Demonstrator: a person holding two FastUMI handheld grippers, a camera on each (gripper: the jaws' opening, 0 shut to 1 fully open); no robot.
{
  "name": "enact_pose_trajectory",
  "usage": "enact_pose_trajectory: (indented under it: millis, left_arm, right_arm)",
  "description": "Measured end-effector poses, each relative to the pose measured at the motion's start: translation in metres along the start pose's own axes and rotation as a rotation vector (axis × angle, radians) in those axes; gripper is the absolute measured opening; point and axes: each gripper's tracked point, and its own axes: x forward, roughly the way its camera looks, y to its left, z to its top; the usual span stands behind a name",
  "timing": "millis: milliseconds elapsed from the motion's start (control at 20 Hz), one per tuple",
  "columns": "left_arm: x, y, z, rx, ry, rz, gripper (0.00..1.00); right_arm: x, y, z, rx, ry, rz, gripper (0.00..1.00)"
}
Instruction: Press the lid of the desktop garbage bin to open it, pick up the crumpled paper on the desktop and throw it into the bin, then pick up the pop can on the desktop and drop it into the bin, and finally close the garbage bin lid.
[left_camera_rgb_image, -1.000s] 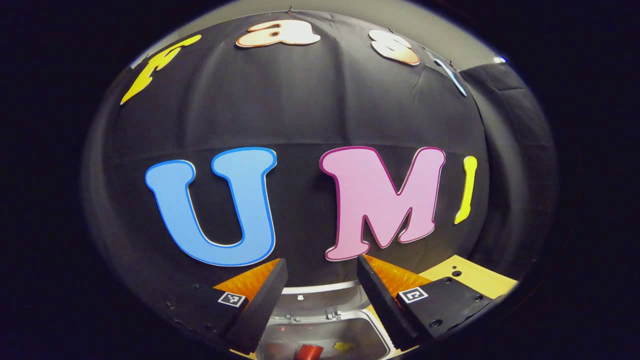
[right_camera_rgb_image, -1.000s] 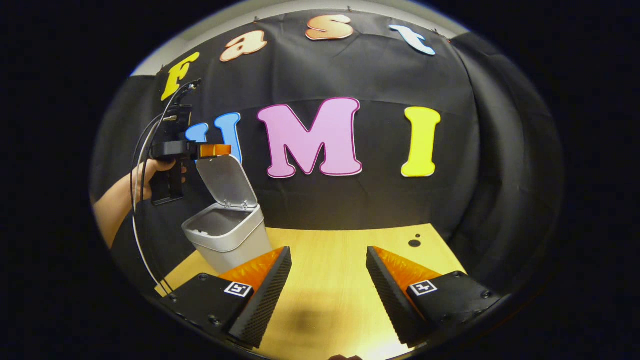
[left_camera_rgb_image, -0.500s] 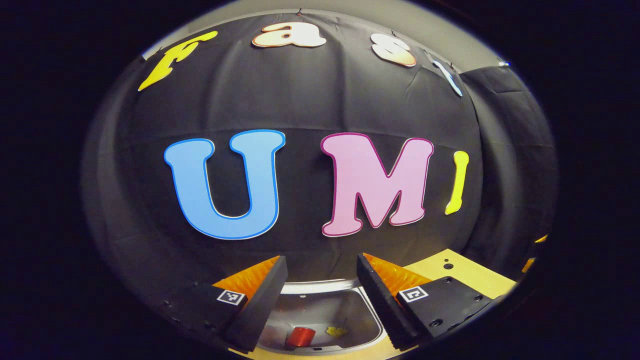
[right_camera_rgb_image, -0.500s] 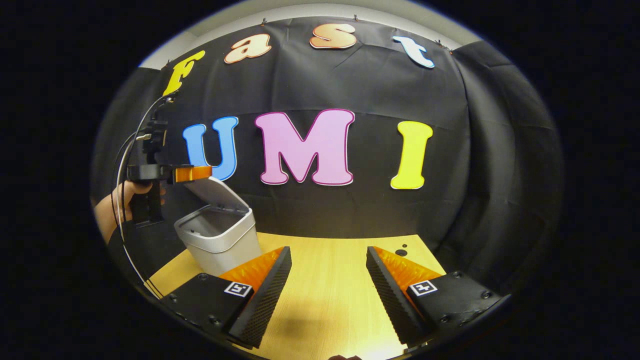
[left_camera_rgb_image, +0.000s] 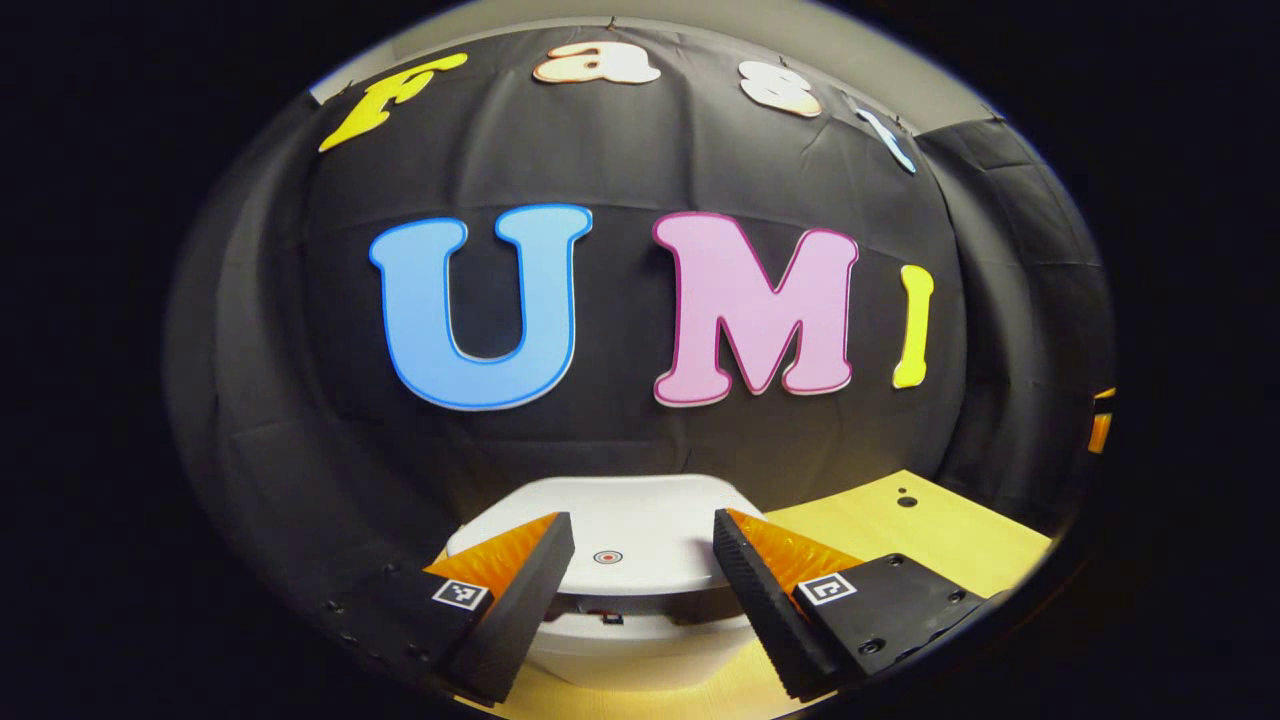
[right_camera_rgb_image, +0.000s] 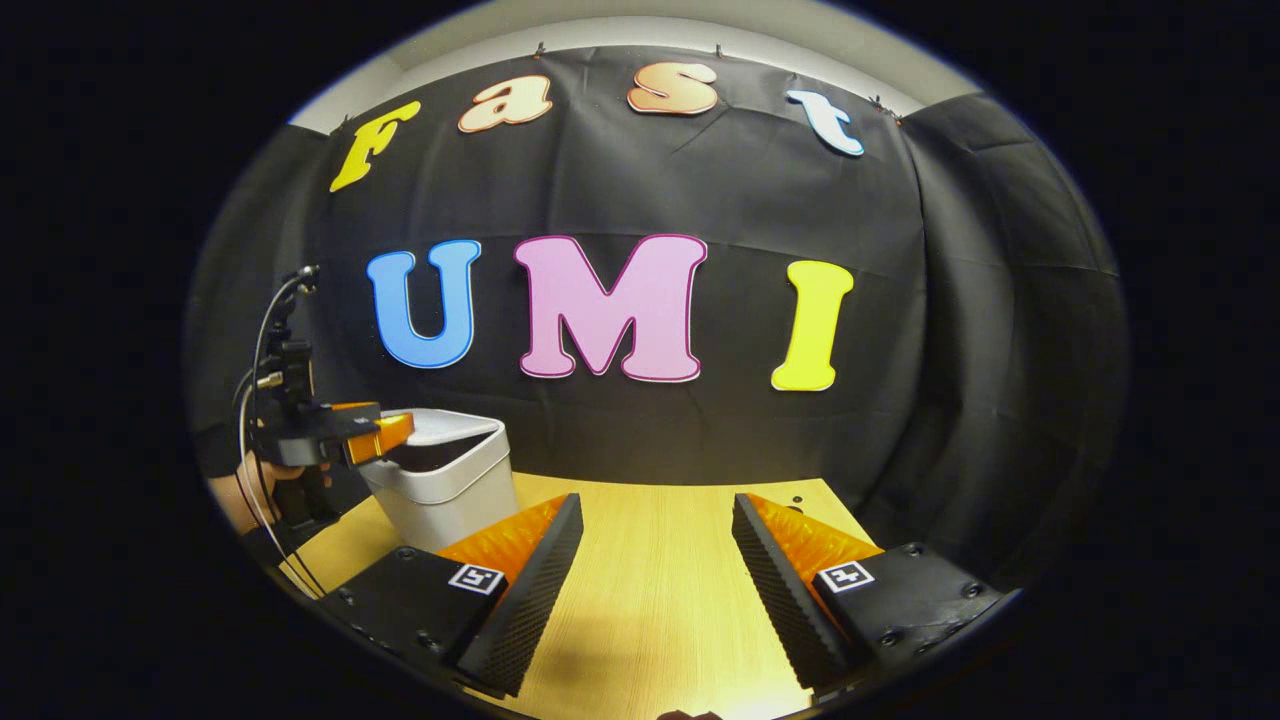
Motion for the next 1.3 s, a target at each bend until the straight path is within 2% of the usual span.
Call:
enact_pose_trajectory:
  millis: [100, 150, 300, 350, 500, 600, 700, 800, 850, 900, 1000, 1050, 1100, 1300]
  left_arm:
    - [-0.004, -0.002, -0.023, 0.01, 0.044, 0.001, 0.97]
    - [-0.002, -0.002, -0.013, 0.029, -0.017, -0.001, 0.99]
    - [-0.002, -0.003, -0.025, 0.028, -0.028, -0.006, 0.98]
    - [-0.002, -0.004, -0.019, 0.047, -0.096, -0.005, 0.99]
    - [-0.002, -0.003, -0.027, -0.011, -0.127, -0.018, 0.98]
    - [0.001, -0.001, -0.024, -0.003, -0.152, -0.023, 0.99]
    - [0.0, -0.002, -0.015, 0.027, -0.162, -0.016, 0.98]
    - [-0.003, 0.003, -0.01, 0.05, -0.132, 0.038, 0.96]
    - [-0.011, 0.003, 0.009, 0.045, -0.163, 0.069, 0.96]
    - [-0.033, -0.007, 0.048, 0.039, -0.243, 0.089, 0.96]
    - [-0.077, -0.026, 0.094, 0.029, -0.32, 0.13, 0.96]
    - [-0.094, -0.036, 0.105, 0.011, -0.343, 0.137, 0.93]
    - [-0.113, -0.046, 0.113, -0.012, -0.359, 0.146, 0.96]
    - [-0.169, -0.092, 0.125, -0.088, -0.371, 0.182, 0.96]
  right_arm:
    - [-0.002, 0.002, -0.002, 0.001, 0.003, -0.003, 0.97]
    - [-0.002, 0.002, -0.003, 0.0, 0.005, -0.006, 0.97]
    - [-0.004, 0.005, -0.006, -0.001, 0.015, -0.012, 0.97]
    - [-0.004, 0.007, -0.004, -0.008, 0.004, -0.018, 0.98]
    - [-0.003, 0.012, -0.003, -0.019, -0.002, -0.015, 0.97]
    - [-0.002, 0.016, -0.005, -0.025, 0.003, -0.004, 0.97]
    - [-0.002, 0.016, -0.005, -0.029, 0.002, -0.001, 0.98]
    - [-0.001, 0.017, -0.006, -0.023, 0.002, 0.01, 0.98]
    - [0.0, 0.018, -0.005, -0.025, 0.002, 0.023, 0.98]
    - [0.002, 0.018, 0.001, -0.029, -0.01, 0.037, 0.98]
    - [0.001, 0.014, 0.015, -0.02, -0.06, 0.05, 0.98]
    - [-0.001, 0.013, 0.023, -0.017, -0.088, 0.054, 0.98]
    - [-0.003, 0.011, 0.029, -0.015, -0.117, 0.058, 0.98]
    - [-0.017, 0.01, 0.051, 0.035, -0.239, 0.115, 0.98]
